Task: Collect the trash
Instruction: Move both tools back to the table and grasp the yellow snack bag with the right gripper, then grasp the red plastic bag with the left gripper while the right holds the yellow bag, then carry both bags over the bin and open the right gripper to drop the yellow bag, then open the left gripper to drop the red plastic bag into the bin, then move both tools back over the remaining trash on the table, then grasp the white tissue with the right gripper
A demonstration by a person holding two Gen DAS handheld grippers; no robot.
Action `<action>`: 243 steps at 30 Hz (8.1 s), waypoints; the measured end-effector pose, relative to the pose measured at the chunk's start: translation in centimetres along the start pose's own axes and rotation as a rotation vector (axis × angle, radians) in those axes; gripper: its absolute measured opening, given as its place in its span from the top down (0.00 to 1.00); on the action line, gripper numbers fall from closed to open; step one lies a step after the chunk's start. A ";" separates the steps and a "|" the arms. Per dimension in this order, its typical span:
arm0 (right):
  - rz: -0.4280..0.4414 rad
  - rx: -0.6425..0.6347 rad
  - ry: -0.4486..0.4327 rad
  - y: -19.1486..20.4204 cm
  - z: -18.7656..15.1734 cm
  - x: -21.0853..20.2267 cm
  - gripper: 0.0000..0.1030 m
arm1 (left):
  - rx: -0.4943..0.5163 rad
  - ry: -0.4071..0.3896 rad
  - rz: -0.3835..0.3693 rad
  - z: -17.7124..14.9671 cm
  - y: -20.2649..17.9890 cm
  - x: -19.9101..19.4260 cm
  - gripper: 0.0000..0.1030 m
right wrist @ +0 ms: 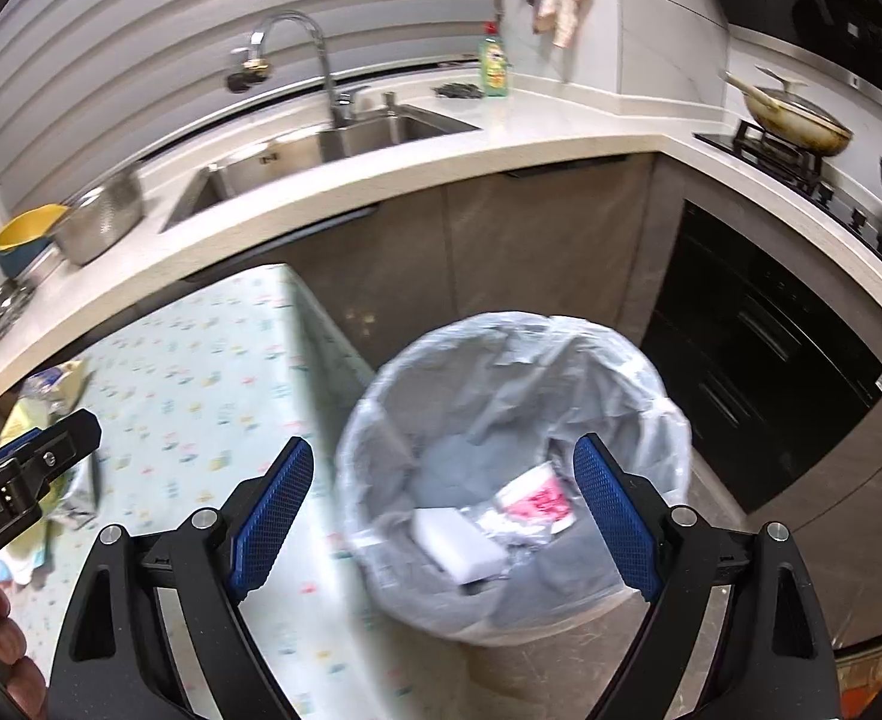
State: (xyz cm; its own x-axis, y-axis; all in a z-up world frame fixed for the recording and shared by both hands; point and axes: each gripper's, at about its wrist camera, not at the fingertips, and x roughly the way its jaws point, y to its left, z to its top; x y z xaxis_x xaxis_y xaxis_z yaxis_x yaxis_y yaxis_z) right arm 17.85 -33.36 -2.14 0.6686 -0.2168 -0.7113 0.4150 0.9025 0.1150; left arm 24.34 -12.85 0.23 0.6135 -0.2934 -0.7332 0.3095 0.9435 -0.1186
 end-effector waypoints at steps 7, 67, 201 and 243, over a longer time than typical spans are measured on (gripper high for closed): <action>0.099 -0.040 0.013 6.5 -1.4 -2.0 0.17 | -0.047 -0.031 0.091 -1.2 6.9 -3.4 0.21; 0.486 -0.088 0.124 30.7 -6.1 -2.1 0.97 | -0.410 0.070 0.260 -11.1 36.9 -6.6 0.21; 0.146 0.276 0.025 -3.1 -3.3 -1.5 0.63 | 0.153 0.101 -0.179 -4.0 -5.4 2.8 0.36; 0.577 -0.336 0.258 39.8 -11.2 0.7 0.72 | -0.412 0.103 0.284 -11.8 34.8 -6.5 0.17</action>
State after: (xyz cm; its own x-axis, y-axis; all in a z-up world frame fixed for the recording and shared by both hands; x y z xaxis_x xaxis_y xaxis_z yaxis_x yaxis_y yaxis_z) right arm 27.95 6.57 -5.83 0.5399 0.3871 -0.7474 -0.2010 0.9216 0.3322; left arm 22.49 23.76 -7.03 0.5507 -0.0199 -0.8344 -0.1839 0.9723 -0.1445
